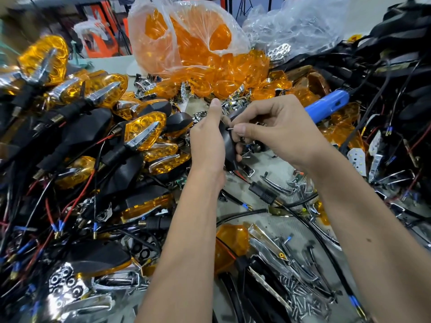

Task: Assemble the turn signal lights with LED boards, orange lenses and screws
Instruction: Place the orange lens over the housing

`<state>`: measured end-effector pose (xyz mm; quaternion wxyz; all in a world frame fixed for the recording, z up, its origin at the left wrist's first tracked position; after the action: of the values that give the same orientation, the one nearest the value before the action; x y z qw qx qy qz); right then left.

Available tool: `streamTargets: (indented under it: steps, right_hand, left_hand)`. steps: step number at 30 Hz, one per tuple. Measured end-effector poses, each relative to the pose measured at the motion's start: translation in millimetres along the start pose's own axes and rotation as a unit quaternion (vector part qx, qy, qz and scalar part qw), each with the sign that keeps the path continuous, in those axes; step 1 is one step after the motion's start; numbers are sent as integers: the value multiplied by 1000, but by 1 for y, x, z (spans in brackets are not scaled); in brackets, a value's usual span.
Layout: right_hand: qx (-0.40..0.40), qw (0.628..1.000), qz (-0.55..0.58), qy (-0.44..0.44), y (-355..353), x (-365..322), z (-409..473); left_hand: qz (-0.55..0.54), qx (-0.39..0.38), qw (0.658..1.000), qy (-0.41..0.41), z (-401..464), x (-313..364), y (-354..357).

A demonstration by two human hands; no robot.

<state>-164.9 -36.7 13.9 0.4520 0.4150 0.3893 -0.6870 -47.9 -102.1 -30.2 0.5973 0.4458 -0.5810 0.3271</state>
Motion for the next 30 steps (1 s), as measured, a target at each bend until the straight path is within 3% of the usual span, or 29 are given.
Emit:
streamTargets:
  steps: [6,13,18,23,25,27,29,30]
  right_hand:
    - [14,998,-51,13,-2,3,1]
    - [19,999,29,41,3,7,-1]
    - [26,976,160,143,4,20,-6]
    - [25,968,168,187,8,20,-10]
    - [85,963,171,191,1,22,-11]
    - [254,949,65,176,-31,22,-17]
    - [386,890,-189,151,-65,12,-29]
    - [401,856,-282,163,-73,10,-33]
  left_hand:
    - [45,5,999,11,1,0,0]
    - [38,-3,999,17,-2,3,3]
    - [42,-36,998,13,-6,3,9]
    - [24,-67,997,-5,-8,3,13]
    - [-13,-88,996,-21,-10,3,15]
    - [-65,-108,991,-46,-11,2,17]
    - [-105,-115,986,-64,-10,0,17]
    - [-118,-117,984,-71,-10,0,17]
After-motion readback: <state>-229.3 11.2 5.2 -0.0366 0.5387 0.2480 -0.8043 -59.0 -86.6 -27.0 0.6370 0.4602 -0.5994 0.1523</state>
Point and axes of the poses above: each hand's wrist, its own z-axis towards the middle knuckle, its own y-axis out of the palm, x = y × z, the point moved 8 cm from there along z, towards the middle knuckle, and after that the axes turned 6 degrees about z, right-handed, at the moved point
